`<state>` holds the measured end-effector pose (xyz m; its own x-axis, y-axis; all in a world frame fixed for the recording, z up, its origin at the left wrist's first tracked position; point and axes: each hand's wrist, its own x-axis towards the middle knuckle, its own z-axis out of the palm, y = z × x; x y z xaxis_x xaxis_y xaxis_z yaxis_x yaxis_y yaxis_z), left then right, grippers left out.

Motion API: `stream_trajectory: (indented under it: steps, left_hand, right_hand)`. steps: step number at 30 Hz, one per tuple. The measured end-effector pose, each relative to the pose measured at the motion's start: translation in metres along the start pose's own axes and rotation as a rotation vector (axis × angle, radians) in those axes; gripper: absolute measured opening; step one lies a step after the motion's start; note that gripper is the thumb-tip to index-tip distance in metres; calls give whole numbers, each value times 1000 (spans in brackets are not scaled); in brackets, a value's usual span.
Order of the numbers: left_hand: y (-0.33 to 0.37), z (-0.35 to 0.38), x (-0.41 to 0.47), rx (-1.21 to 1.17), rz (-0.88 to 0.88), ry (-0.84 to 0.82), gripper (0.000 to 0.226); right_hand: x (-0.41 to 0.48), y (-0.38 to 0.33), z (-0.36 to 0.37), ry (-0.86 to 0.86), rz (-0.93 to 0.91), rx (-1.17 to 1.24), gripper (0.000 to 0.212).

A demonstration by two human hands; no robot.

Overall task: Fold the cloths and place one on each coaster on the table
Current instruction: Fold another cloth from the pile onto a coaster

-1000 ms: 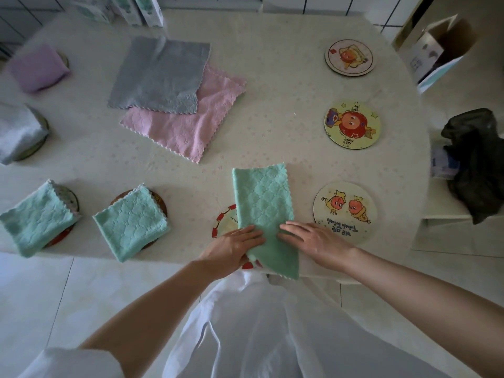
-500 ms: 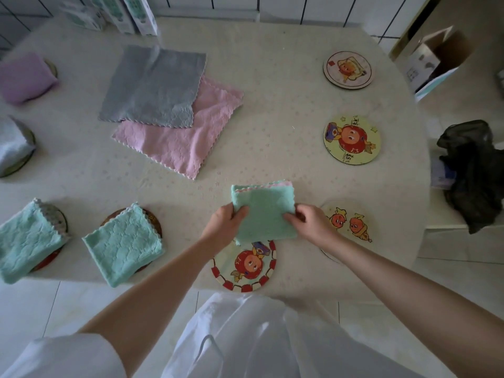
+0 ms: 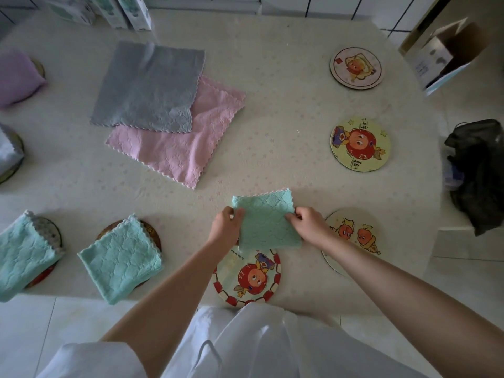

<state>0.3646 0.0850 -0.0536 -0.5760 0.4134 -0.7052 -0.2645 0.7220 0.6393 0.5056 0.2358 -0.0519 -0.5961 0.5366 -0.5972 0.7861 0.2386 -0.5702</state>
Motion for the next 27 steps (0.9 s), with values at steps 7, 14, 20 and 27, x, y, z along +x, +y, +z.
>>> stream_trajectory:
  steps: [7,14,20,27]
  left_hand:
    - [-7,-6,-12,-133,11,-121,36]
    - [-12,2,-14,38,145,85,31]
    - [-27,2,-24,809,817,401,41]
    - [-46,11,-17,1125,892,108,56]
  right_hand:
    - [-4,-4,3,34,31,24,40]
    - [-6,-5,8,72,46,28,35]
    - [-26,-2,19,401,-265,-478,48]
    - [-34,-2,40,136,-431,-678,74]
